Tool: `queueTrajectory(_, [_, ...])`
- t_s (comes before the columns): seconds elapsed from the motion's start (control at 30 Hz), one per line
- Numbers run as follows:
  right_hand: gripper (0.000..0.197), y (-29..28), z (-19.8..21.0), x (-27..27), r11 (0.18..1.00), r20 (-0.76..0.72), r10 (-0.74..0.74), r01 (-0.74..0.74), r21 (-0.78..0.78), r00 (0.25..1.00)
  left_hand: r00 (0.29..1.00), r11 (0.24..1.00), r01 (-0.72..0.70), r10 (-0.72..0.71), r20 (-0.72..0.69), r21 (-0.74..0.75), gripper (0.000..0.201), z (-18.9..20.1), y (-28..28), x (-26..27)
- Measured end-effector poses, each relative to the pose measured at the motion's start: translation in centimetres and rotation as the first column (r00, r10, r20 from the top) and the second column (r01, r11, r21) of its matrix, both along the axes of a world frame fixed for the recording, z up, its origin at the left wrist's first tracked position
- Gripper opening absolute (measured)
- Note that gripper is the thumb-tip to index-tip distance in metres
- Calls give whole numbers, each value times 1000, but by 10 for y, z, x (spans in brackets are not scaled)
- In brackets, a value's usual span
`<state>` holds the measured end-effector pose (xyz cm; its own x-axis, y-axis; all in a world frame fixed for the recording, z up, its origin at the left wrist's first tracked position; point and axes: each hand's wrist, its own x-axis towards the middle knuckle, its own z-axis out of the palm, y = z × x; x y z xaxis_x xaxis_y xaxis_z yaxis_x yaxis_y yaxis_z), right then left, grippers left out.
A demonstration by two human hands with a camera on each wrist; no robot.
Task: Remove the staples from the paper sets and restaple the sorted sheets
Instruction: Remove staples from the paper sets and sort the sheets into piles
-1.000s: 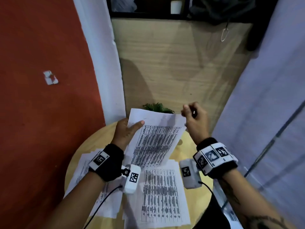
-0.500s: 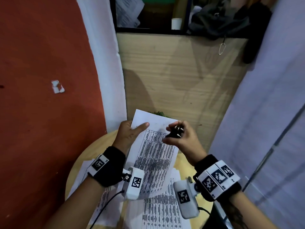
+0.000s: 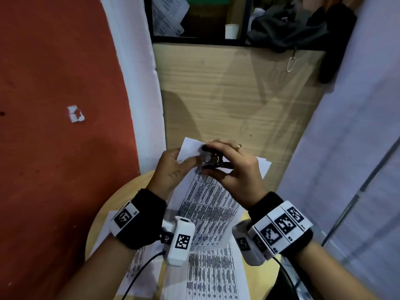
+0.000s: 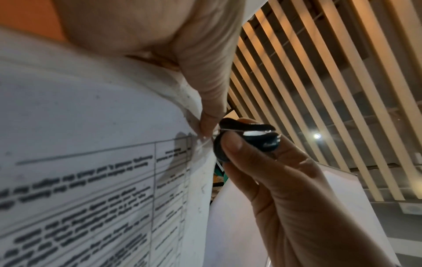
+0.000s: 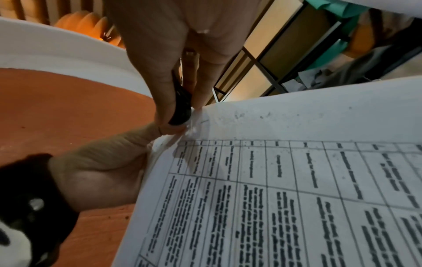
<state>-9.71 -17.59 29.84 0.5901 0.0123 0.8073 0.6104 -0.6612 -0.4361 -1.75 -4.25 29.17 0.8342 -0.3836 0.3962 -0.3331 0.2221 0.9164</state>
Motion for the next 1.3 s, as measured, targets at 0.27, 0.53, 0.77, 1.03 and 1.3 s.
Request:
queueTrajectory(0.27, [43,-6,3,1,991,79,-26,37,-130,997,1000,1000,10,-11,26,12,16,2,-1,-2])
queueTrajectory(0.53, [42,-9,3,2,973,86,-63,80,-217,994,996,996,87,-87,7,-19,13,4,0,-5])
queueTrajectory(0.77, [40,-10,4,3,963,71,-70,86,-257,995,997,998,68,-68,21,1,12,4,-1,-4])
queueTrajectory(1.03, [34,-10,11,3,932,112,-112,143,-332,987,997,998,20,-24,78,53,9,7,-1,-4])
queueTrajectory(1.3, [32,-10,12,4,892,114,-153,187,-412,982,992,1000,-4,0,129,29,19,0,1,-4])
